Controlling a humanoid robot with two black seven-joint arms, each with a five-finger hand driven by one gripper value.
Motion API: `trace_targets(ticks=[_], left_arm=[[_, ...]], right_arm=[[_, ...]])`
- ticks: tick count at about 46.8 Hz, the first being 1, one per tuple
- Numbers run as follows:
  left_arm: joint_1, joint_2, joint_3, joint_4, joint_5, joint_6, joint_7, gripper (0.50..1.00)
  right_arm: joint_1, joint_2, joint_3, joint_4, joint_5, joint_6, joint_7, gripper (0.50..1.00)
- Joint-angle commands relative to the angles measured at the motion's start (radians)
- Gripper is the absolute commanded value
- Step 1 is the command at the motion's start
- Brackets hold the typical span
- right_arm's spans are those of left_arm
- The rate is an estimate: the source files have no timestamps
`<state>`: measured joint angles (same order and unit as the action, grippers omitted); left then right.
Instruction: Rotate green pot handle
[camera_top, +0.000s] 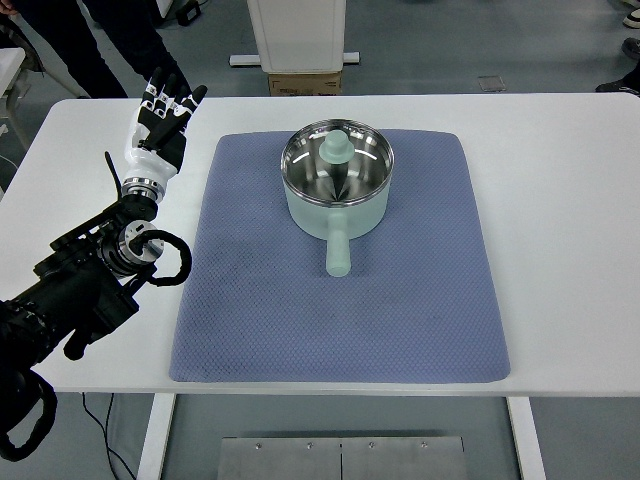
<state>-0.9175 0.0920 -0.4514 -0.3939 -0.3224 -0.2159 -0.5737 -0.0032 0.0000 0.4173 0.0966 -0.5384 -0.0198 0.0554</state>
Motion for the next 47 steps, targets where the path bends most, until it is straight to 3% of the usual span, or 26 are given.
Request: trace_targets(ticks=[1,24,35,47], left_arm=[[0.0,0.0,0.0,0.0,0.0,0.0,0.0,1.0],[-0.012,0.018,0.005,-0.003,0.014,-0.003,0.006,1.0],[-0.043,0.08,0.003,-0.011,0.264,-0.013,0.129,1.0],[-0.058,0.094,0.007,-0.011,0.407,-0.013,0.133,1.0]], right_arm=[[0.0,0.0,0.0,0.0,0.0,0.0,0.0,1.0],[0.0,0.0,0.0,0.0,0.0,0.0,0.0,1.0],[0.0,0.0,0.0,0.0,0.0,0.0,0.0,1.0],[0.0,0.0,0.0,0.0,0.0,0.0,0.0,1.0]])
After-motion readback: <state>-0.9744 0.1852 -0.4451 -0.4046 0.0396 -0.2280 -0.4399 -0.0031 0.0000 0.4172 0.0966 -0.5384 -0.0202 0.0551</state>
